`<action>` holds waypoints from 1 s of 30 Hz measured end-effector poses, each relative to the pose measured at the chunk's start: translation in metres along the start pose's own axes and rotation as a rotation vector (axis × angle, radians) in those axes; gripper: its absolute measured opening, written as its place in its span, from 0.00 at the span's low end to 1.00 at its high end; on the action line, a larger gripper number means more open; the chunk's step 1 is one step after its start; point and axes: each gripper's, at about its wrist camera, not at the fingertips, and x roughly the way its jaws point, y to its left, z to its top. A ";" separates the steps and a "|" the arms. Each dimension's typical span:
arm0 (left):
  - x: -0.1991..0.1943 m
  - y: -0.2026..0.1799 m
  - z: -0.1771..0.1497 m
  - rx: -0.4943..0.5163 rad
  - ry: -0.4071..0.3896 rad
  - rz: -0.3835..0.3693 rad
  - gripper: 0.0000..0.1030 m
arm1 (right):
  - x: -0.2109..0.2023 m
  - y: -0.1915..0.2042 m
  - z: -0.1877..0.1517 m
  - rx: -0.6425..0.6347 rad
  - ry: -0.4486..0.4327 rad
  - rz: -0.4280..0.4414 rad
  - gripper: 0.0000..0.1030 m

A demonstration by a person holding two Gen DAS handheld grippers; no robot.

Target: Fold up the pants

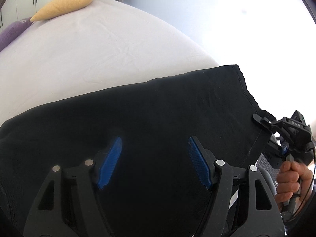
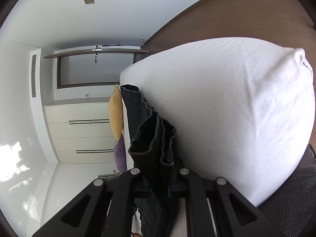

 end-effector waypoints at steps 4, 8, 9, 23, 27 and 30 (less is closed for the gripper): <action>0.012 -0.001 0.011 -0.031 0.003 -0.031 0.66 | -0.002 0.004 -0.001 -0.031 -0.011 -0.032 0.10; 0.017 0.002 0.018 -0.074 -0.003 -0.087 0.66 | -0.003 0.023 -0.005 -0.114 -0.025 -0.090 0.10; 0.018 0.007 0.019 -0.101 -0.001 -0.113 0.66 | 0.000 0.034 -0.008 -0.165 -0.023 -0.112 0.10; -0.024 0.117 0.007 -0.527 -0.067 -0.449 0.82 | 0.091 0.146 -0.159 -0.989 0.360 -0.302 0.08; -0.030 0.129 0.007 -0.600 -0.103 -0.539 0.87 | 0.091 0.150 -0.163 -1.032 0.353 -0.334 0.08; -0.029 0.125 0.015 -0.569 -0.088 -0.515 0.91 | 0.092 0.151 -0.172 -1.065 0.359 -0.335 0.08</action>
